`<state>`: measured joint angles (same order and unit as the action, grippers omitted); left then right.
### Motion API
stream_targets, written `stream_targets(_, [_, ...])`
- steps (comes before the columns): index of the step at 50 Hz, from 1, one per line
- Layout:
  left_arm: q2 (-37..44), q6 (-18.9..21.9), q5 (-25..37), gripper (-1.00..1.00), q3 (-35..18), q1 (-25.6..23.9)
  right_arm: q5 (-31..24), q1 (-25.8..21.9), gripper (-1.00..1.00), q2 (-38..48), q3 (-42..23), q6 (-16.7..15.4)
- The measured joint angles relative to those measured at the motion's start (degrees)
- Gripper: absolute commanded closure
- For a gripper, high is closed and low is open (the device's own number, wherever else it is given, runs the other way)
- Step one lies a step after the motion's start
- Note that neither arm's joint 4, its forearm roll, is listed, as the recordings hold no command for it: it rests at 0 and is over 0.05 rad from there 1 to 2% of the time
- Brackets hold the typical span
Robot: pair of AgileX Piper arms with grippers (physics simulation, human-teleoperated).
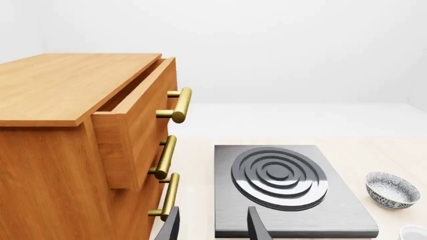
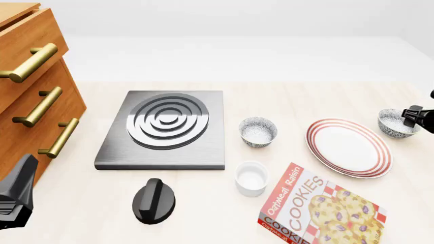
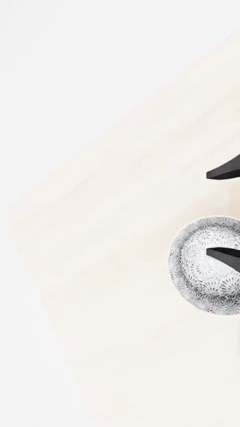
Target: Pick the akita bowl next to the plate and place it on the plate.
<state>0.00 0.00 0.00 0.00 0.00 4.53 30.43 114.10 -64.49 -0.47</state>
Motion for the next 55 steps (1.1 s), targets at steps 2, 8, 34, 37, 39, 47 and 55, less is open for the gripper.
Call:
stream_targets(2, [0.0,0.0,0.0,-1.0,0.0,0.0,-0.13,-0.04,-1.0,0.19,-0.18,0.08])
stream_targets(8, [0.0,0.0,0.0,-1.0,0.0,0.0,-0.49,-0.12,-1.0,0.82,-0.76,0.29])
stream_targets(34, [0.0,0.0,0.0,-1.0,0.0,0.0,-0.8,-0.4,-1.0,3.94,-2.23,0.61])
stream_targets(37, [0.0,0.0,0.0,-1.0,0.0,0.0,-0.74,-0.37,-1.0,4.27,-2.31,0.56])
stream_targets(39, [0.0,0.0,0.0,-1.0,0.0,0.0,-0.71,-0.36,-1.0,4.46,-2.35,0.52])
stream_targets(47, [0.0,0.0,0.0,-1.0,0.0,0.0,-0.61,-0.38,-1.0,4.89,-2.45,0.46])
stream_targets(55, [0.0,0.0,0.0,-1.0,0.0,0.0,-0.53,-0.37,-1.0,5.17,-2.59,0.37])
